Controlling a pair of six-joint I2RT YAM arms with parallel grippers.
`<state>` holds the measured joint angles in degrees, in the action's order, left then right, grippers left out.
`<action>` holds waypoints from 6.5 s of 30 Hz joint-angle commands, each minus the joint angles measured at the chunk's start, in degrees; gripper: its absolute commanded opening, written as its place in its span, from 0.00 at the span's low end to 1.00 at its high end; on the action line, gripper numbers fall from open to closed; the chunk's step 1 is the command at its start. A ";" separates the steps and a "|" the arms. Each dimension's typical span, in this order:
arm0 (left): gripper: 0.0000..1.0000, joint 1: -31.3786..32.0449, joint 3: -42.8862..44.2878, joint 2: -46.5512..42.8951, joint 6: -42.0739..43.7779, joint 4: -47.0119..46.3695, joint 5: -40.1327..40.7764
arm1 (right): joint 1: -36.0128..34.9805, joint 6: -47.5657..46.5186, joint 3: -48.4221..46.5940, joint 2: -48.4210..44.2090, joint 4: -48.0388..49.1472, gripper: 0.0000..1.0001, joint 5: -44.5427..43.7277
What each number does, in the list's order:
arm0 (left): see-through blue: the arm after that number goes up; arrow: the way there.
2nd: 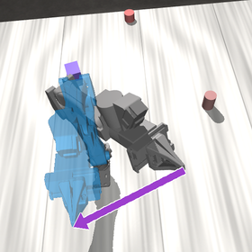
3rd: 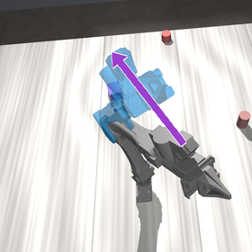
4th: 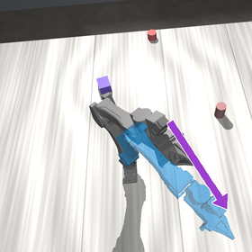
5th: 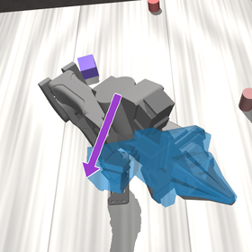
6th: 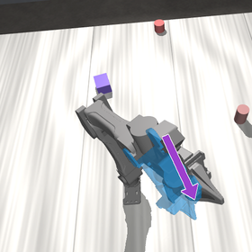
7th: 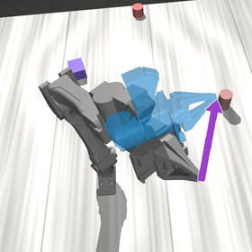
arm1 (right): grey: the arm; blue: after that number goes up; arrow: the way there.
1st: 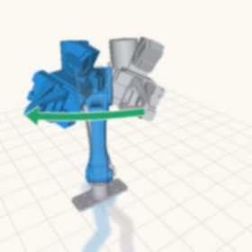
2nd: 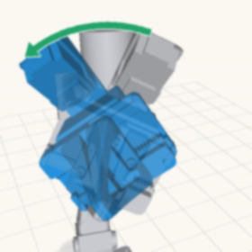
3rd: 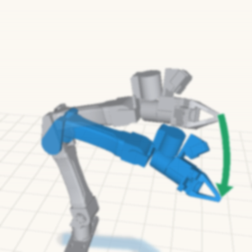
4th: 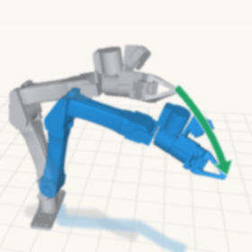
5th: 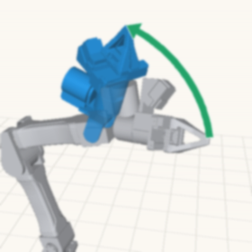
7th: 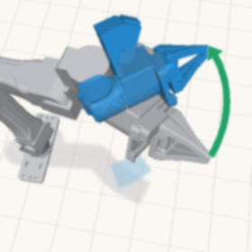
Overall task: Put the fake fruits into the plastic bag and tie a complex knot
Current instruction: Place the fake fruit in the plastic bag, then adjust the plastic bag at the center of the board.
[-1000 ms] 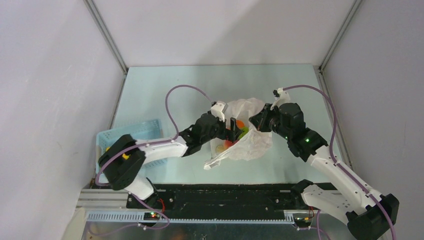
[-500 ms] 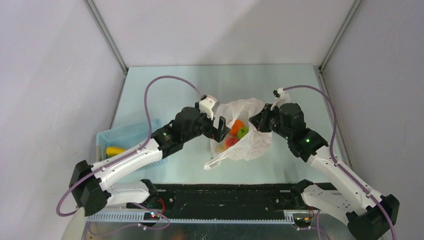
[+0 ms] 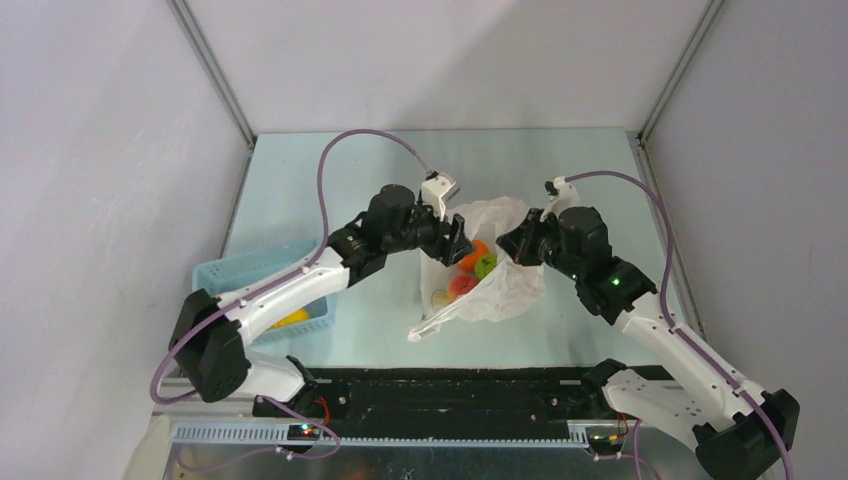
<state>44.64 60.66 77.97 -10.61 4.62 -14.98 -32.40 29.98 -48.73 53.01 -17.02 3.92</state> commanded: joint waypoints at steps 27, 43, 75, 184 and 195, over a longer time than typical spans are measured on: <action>0.61 -0.14 -7.50 10.81 -5.05 -16.81 -5.99 | -0.24 -0.28 -0.18 -2.23 0.34 0.00 -1.29; 0.00 0.16 -7.99 0.75 -4.88 -13.48 -1.66 | -0.33 -5.10 -1.18 0.90 2.32 0.00 -2.01; 0.00 -6.98 -18.90 -29.62 -21.78 -6.21 13.07 | -1.94 -16.81 -36.39 34.99 1.51 0.49 10.32; 0.94 -25.68 -5.65 -32.00 2.92 13.91 -11.09 | 3.15 -11.60 -26.02 6.95 -8.19 0.00 1.30; 0.71 -23.07 -4.13 -24.99 1.16 11.26 -13.38 | 3.18 -12.20 -25.99 6.39 -9.52 0.00 0.55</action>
<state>19.88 54.78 51.42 -10.04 17.50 -27.31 -29.43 18.79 -74.02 61.06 -28.01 4.99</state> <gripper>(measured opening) 0.759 0.013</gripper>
